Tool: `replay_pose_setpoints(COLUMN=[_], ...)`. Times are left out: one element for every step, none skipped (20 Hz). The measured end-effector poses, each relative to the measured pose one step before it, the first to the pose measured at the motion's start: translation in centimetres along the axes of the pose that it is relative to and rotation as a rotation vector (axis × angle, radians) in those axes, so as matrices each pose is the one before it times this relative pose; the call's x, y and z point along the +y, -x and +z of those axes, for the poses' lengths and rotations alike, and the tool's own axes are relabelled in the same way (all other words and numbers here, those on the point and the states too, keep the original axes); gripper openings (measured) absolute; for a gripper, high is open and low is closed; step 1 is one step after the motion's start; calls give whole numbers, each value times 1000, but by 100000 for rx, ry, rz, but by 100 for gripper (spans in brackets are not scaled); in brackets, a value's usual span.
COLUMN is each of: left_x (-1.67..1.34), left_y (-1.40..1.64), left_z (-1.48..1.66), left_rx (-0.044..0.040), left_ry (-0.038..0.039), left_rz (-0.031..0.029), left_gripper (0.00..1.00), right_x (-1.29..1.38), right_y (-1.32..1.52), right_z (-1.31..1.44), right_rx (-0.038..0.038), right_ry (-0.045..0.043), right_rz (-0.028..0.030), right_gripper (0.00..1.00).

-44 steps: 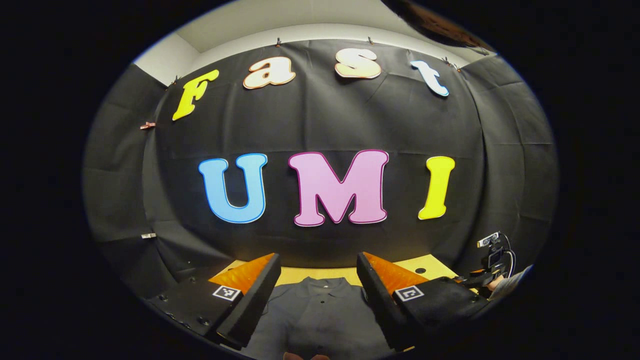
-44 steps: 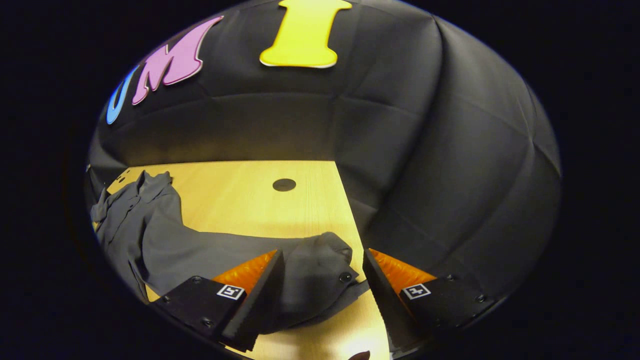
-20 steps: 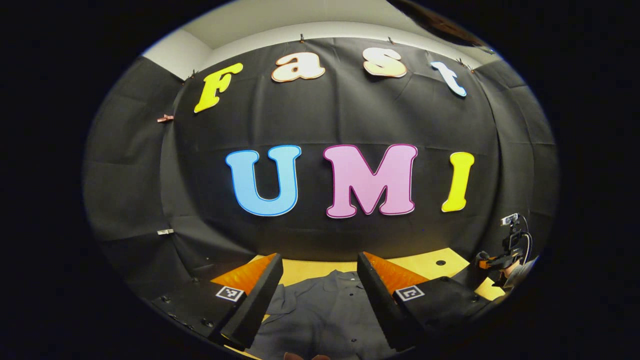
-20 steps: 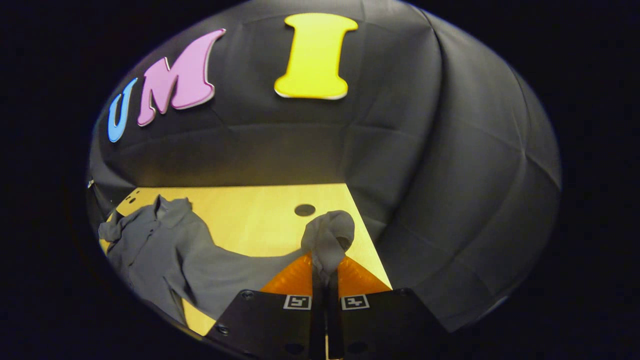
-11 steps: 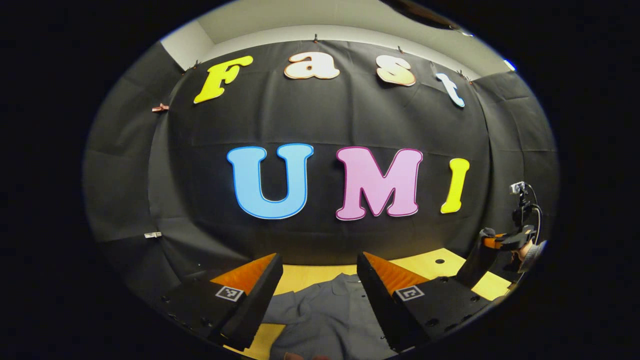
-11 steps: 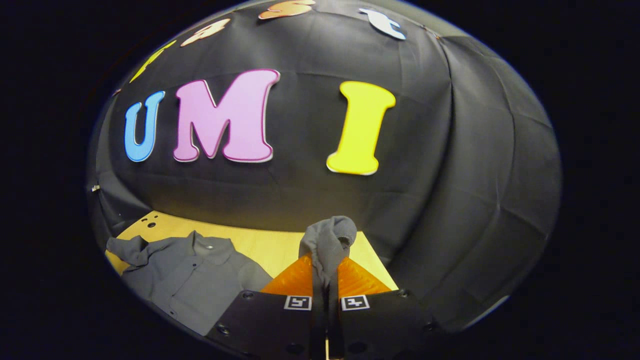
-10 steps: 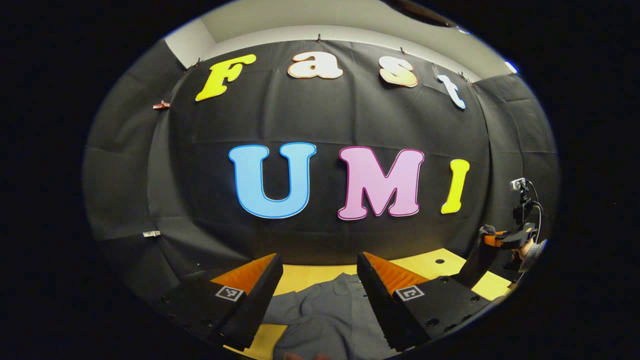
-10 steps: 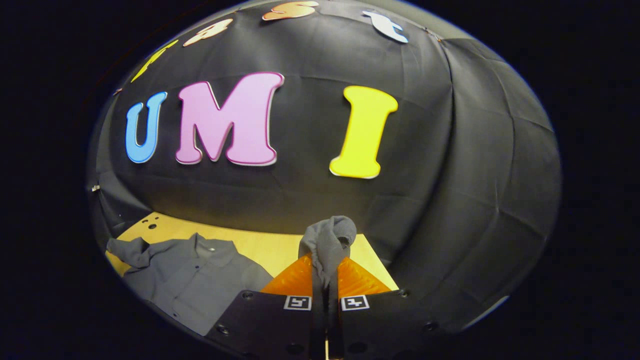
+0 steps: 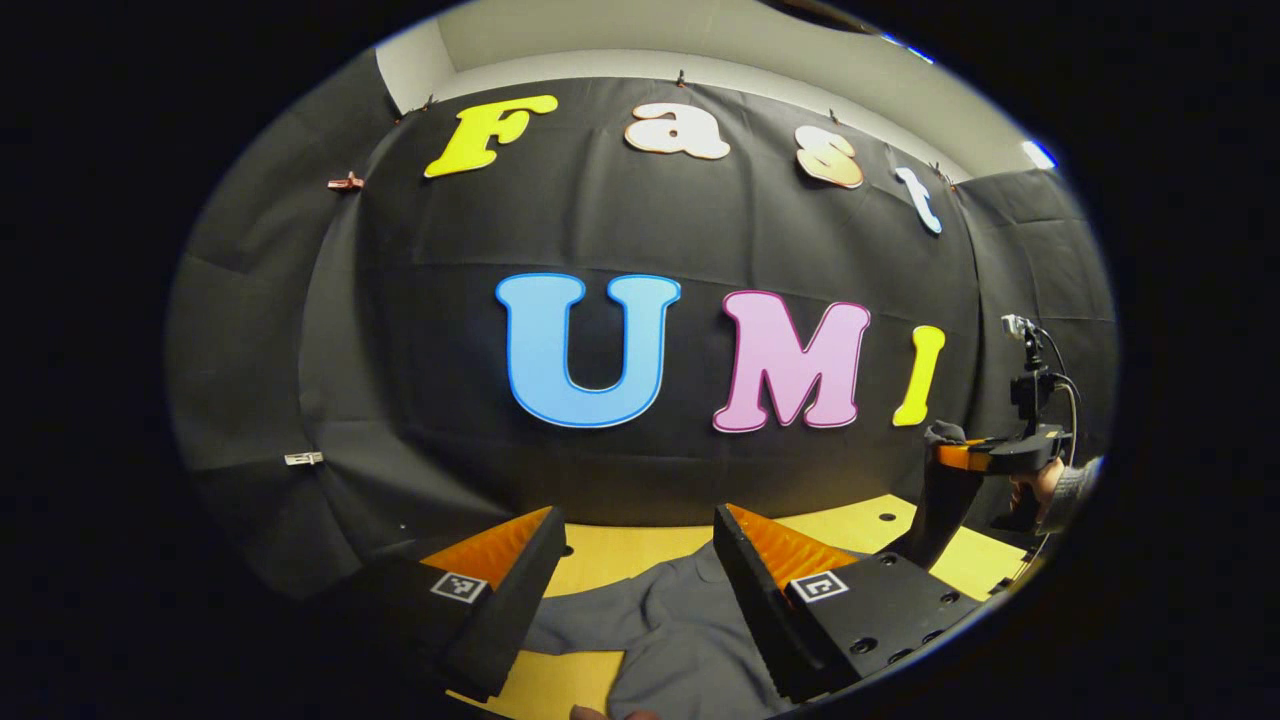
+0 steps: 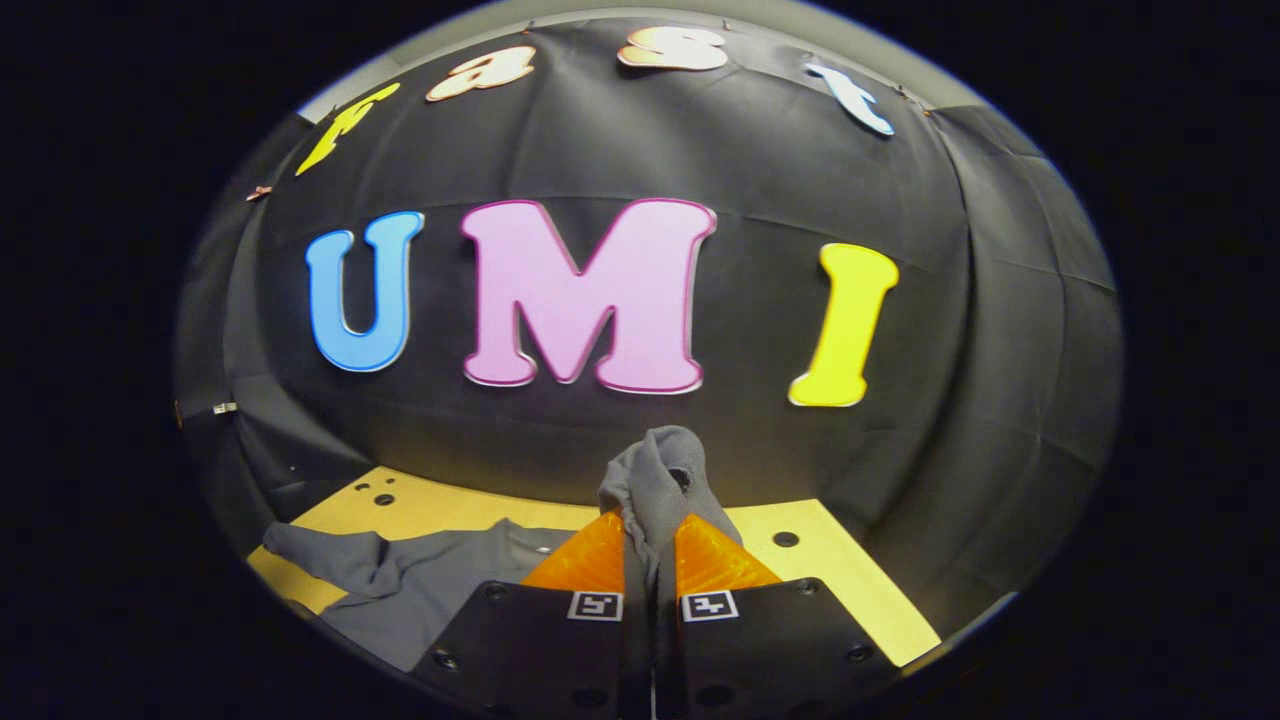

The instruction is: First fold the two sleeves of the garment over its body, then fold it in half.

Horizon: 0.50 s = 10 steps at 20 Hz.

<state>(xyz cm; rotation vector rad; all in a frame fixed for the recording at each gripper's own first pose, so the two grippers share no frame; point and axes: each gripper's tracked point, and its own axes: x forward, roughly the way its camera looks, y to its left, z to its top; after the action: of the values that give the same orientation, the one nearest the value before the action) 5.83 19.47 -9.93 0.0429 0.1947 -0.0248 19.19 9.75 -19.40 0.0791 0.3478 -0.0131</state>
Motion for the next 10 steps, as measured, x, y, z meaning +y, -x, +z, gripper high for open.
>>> replay_pose_setpoints(left_x=[1123,1097,939,860,746,735,754,679,752,757], left_y=[-23,-9,-125,-174,-168,-294,-294,-328,-395,-501], left_z=[-332,-305,-234,-418,-400,-564,-481,-625,-553,-729], left_rx=[261,114,211,100,299,390,259,423,654,647], left_ry=[-205,-14,118,185,-93,-297,-124,83,455,752], left_rz=[1162,1095,910,751,708,775,501,509,673,700], left_gripper=[94,94,94,94,94,94,94,94,94,94], right_x=[1823,1960,1931,1867,1758,1520,1442,1403,1198,912], right_y=[-288,-553,-529,-686,-692,-679,-793,-725,-862,-777], right_z=[-279,-548,-875,-1039,-957,-949,-936,-953,-1147,-846], right_rx=[586,1044,2031,2051,1831,1776,1819,1974,2138,1874], right_ry=[580,847,769,300,367,347,-76,-209,-37,61], right_rz=[2407,2944,3022,2913,2304,1975,1351,1436,727,317], right_gripper=[7,7,7,7,7,7,7,7,7,6])
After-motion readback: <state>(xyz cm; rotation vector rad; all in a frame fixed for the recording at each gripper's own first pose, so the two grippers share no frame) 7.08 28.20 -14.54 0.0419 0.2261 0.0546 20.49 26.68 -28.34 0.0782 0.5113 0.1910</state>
